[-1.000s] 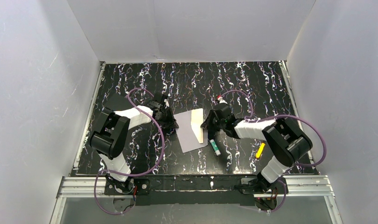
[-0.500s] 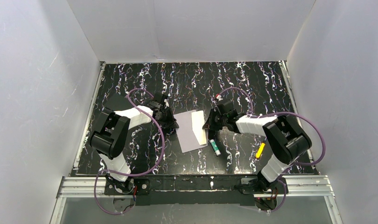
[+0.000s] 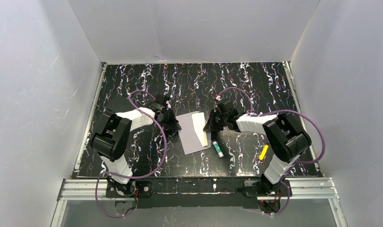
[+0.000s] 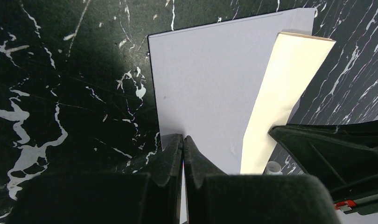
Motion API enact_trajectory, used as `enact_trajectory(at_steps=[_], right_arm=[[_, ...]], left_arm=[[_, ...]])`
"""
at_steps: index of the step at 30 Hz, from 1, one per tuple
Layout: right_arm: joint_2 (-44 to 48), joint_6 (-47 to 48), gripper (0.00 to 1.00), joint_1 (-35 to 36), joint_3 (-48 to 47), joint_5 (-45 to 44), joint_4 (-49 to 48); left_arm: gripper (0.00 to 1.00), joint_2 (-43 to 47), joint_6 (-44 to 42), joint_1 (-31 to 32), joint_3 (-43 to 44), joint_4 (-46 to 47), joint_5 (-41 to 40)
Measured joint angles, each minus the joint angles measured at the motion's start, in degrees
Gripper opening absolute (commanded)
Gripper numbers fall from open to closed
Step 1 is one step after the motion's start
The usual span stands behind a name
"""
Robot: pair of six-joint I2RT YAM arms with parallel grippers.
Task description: Place the letter into the envelope and seal it
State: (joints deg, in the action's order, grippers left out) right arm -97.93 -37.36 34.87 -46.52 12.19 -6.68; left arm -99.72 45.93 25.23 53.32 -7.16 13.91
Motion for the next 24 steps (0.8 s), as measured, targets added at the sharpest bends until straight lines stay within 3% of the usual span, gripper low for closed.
enact_trajectory(at_steps=[11,24], right_arm=[[0.07,-1.64,0.01,0.50,-2.82,-0.96,7.67],[-2.03,0.87,0.01,0.57,-3.61,5.64,6.36]], left_arm=[[0.00,0.39,1.49,0.37,-0.42,1.11,-1.86],[0.00,0.74,2.73,0.39,-1.70,3.69,-2.29]])
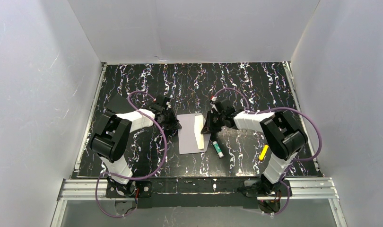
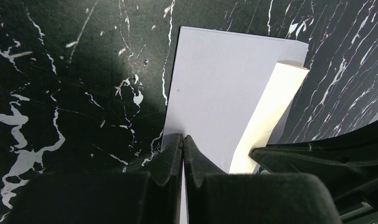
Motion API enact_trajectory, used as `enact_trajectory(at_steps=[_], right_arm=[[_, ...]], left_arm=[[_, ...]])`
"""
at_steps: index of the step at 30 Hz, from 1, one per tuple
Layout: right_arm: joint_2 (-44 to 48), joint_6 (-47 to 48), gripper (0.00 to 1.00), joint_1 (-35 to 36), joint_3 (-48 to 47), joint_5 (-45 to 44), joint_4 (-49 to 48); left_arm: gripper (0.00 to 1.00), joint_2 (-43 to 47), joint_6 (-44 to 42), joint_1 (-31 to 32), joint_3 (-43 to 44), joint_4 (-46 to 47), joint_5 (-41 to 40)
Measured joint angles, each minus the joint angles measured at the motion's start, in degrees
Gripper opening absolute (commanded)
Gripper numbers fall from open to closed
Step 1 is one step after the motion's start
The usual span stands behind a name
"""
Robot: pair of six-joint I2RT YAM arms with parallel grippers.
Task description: Place the letter into the envelope and seal it
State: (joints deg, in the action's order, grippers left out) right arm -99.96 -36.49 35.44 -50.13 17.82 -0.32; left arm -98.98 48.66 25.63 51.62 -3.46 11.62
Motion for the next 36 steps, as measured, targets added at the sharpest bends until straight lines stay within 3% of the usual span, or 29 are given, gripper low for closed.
enact_trajectory(at_steps=[10,19,20,26,28,31,36], right_arm=[[-1.68,0.37,0.01,0.68,-0.42,1.53,-4.02],[-1.62,-6.40,0.01,2.80,2.89,-2.01,-12.02],[-1.51,-7.04,0.01,2.86,3.28,-2.36,-12.66],[-1.20,-8.81,0.01,3.56,4.63,-5.27,-15.78],[-1.20,-8.81,0.01,3.69,4.70,-5.77,-16.24],[-1.20,-9.01,0.01,3.72,4.96,-5.95,-16.76],[-1.22,-9.09,0.01,3.72,5.05,-6.12,-17.09]], left_arm=[[0.00,0.07,0.02,0.00,-0.68,1.81,0.24],[0.00,1.09,1.53,-0.09,-2.95,4.76,0.20],[0.02,1.22,1.51,-0.13,-3.13,4.92,0.15],[0.40,2.80,-0.44,-0.17,-1.73,0.09,-0.26],[0.46,3.91,-1.95,-0.11,-0.50,-3.72,-0.59],[0.51,6.54,-3.61,-0.13,0.92,-9.09,-1.11],[0.47,11.45,-4.68,-0.20,1.38,-15.45,-1.77]])
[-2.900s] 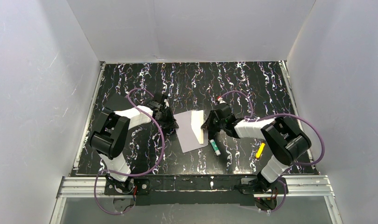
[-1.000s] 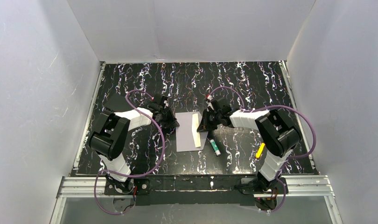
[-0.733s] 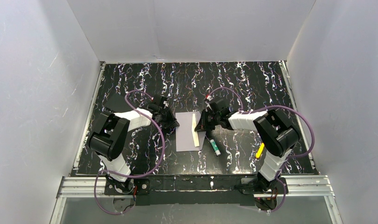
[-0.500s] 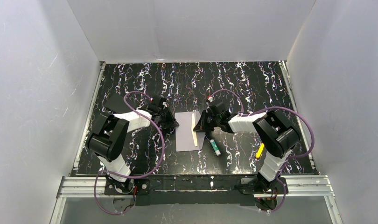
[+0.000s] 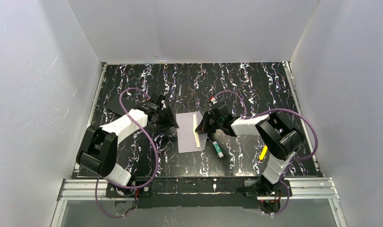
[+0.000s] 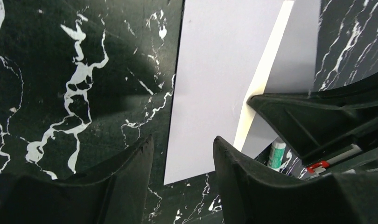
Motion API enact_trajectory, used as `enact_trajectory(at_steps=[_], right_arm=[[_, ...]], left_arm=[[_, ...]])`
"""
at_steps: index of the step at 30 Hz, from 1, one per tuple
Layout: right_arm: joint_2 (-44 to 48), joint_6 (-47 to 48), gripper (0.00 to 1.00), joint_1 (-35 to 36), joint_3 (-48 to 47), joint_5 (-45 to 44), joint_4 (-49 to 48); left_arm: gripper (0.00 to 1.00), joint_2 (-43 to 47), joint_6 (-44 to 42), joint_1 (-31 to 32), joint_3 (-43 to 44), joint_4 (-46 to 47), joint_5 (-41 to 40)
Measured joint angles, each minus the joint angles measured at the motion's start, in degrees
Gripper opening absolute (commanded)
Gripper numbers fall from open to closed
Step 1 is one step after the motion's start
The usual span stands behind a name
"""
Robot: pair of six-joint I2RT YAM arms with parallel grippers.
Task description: Place the letter into the envelope and seal it
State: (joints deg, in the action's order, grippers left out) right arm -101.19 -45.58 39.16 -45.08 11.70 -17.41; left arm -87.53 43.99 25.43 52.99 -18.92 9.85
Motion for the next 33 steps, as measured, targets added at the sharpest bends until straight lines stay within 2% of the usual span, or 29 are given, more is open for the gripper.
enact_trajectory(at_steps=[8,12,14,20,28,29,31,33], right_arm=[[0.00,0.04,0.01,0.00,0.00,0.07,-0.02],[0.00,-0.44,0.01,0.00,0.15,0.02,-0.37],[0.00,-1.36,0.01,0.04,1.20,0.11,-2.25],[-0.13,-3.91,0.01,1.38,2.78,-1.14,-6.01],[-0.55,-5.18,0.01,2.78,2.75,-3.98,-7.65],[-0.61,-5.31,0.02,2.95,2.75,-4.35,-7.82],[-0.72,-5.55,0.10,3.19,2.75,-5.25,-8.20],[-0.76,-5.70,0.24,3.32,2.73,-5.60,-8.22]], left_arm=[[0.46,-3.80,0.63,-0.02,-0.57,-1.49,1.57],[0.33,-5.25,2.03,-0.04,-1.01,-0.76,2.84],[0.30,-5.88,2.73,-0.04,-1.38,0.59,3.50],[0.27,-6.03,6.21,-0.28,-5.29,6.84,7.37],[0.25,-6.08,7.74,-0.96,-6.51,8.94,9.27],[0.25,-6.08,7.74,-0.96,-6.56,9.03,9.35],[0.25,-6.08,7.69,-0.96,-6.56,9.05,9.35],[0.25,-6.08,7.56,-0.96,-6.56,9.01,9.29]])
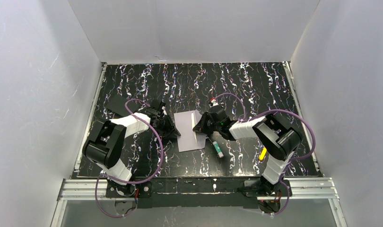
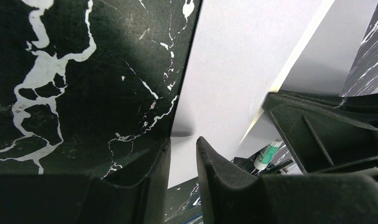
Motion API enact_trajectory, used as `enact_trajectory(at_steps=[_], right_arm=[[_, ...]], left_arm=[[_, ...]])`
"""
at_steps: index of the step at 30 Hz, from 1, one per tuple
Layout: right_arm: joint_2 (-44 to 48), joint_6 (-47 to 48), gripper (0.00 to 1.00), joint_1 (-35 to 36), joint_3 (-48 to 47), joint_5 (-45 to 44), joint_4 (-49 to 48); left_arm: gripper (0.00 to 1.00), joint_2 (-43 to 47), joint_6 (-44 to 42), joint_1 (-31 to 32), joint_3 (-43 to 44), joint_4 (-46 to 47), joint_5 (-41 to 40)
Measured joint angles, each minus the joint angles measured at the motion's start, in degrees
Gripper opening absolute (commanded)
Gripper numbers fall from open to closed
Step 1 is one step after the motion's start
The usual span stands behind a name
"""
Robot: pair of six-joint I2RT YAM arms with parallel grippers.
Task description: Place the letter into the envelope and seal it
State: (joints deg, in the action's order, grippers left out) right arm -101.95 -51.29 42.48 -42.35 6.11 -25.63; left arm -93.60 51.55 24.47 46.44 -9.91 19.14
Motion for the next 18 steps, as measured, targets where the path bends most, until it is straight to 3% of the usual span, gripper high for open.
enact_trajectory(at_steps=[3,5,10,12,17,18], right_arm=[[0.39,-0.13,0.47,0.39,-0.72,-0.79,1.05],[1.42,0.52,0.55,0.96,-1.70,-1.75,3.26],[3.93,3.54,0.61,1.31,-3.65,-4.37,10.56],[4.09,4.55,0.57,1.31,-4.87,-5.05,13.14],[4.09,7.10,0.23,1.31,-6.91,-7.32,18.47],[4.09,7.52,0.22,1.31,-7.08,-7.52,19.23]], left_arm=[[0.25,0.00,-0.50,0.04,0.26,-0.50,-0.33],[0.26,0.00,-0.96,0.17,0.52,-0.87,-0.68],[0.29,0.00,-2.84,0.72,1.79,-2.82,-2.32],[0.29,0.00,-3.85,0.79,2.64,-4.11,-3.48],[0.22,-0.04,-5.55,0.57,4.24,-6.54,-6.32],[0.22,-0.07,-5.77,0.42,4.46,-6.86,-6.62]])
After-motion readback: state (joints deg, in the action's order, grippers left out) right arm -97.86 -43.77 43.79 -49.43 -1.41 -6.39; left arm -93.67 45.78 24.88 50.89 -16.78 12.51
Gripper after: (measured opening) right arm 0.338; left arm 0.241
